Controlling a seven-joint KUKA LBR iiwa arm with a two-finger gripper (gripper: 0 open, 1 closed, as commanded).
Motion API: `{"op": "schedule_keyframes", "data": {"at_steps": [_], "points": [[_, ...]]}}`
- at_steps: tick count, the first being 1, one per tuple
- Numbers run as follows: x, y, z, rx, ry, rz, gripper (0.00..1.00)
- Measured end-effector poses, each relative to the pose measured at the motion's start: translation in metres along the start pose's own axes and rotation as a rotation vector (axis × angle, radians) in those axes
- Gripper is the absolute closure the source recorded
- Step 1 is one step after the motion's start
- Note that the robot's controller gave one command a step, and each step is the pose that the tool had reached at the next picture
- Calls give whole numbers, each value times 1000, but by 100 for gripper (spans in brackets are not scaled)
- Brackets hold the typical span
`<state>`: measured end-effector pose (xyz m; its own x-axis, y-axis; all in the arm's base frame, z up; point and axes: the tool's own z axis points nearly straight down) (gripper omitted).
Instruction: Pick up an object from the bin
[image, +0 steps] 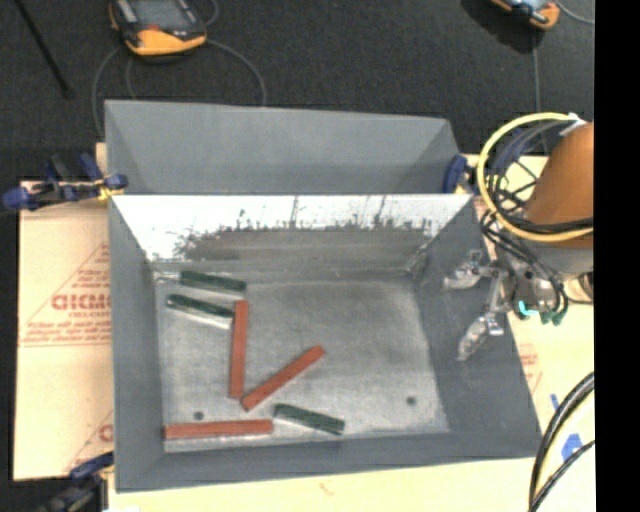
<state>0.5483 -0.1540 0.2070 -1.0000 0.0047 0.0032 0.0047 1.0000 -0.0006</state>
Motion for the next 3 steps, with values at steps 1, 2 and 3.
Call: {"op": "schedule_keyframes", "data": {"at_steps": [1,2,3], "points": [[-2,1,-5,1,-7,-4,0],[49,1,40,2,-11,-25,0],[64,2,53,1,-6,-32,0]]}}
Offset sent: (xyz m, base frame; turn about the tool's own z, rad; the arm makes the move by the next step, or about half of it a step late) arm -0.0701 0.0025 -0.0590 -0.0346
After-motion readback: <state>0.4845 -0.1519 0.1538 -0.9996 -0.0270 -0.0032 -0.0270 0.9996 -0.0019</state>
